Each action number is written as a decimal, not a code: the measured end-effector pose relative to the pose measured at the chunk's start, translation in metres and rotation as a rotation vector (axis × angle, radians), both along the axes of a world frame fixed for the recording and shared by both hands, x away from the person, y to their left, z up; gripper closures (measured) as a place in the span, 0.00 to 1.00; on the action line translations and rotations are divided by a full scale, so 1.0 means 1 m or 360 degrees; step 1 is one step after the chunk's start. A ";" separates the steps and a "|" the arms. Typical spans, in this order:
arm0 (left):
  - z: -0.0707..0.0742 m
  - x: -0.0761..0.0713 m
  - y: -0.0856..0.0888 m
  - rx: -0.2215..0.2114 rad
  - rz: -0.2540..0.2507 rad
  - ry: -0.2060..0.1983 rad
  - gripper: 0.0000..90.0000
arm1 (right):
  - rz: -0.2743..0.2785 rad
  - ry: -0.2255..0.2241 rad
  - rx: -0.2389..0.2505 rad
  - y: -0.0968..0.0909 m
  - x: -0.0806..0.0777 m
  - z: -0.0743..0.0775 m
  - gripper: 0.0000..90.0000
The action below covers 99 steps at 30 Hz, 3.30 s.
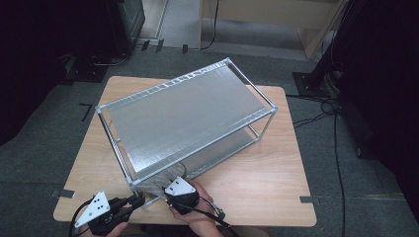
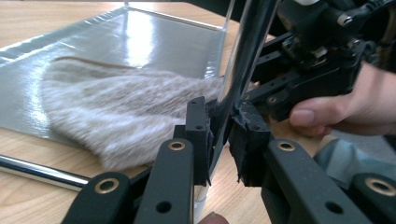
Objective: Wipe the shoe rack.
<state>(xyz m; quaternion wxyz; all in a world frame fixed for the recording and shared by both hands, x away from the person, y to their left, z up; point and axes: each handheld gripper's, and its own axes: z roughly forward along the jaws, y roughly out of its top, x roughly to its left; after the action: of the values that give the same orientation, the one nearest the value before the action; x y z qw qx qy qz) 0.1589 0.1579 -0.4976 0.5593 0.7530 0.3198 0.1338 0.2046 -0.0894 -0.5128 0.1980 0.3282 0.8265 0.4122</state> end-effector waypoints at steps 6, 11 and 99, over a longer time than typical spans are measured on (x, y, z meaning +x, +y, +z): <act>0.000 0.001 0.000 -0.0010 0.0017 0.0014 0.88 | -0.0175 -0.0027 -0.0037 -0.038 0.007 -0.002 0.78; -0.001 0.003 0.002 -0.0019 0.0039 0.0015 0.87 | -0.0395 -0.0025 -0.0082 -0.092 0.013 -0.004 0.78; 0.001 -0.007 -0.038 -0.0089 -0.0036 -0.0083 0.69 | -0.0444 0.0016 0.0464 -0.124 -0.023 0.028 0.62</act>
<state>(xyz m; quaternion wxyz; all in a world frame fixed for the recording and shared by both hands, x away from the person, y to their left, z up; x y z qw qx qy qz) 0.1522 0.1195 -0.4963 0.5898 0.7369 0.3003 0.1380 0.1819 -0.2133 -0.4848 0.1997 0.4668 0.7055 0.4944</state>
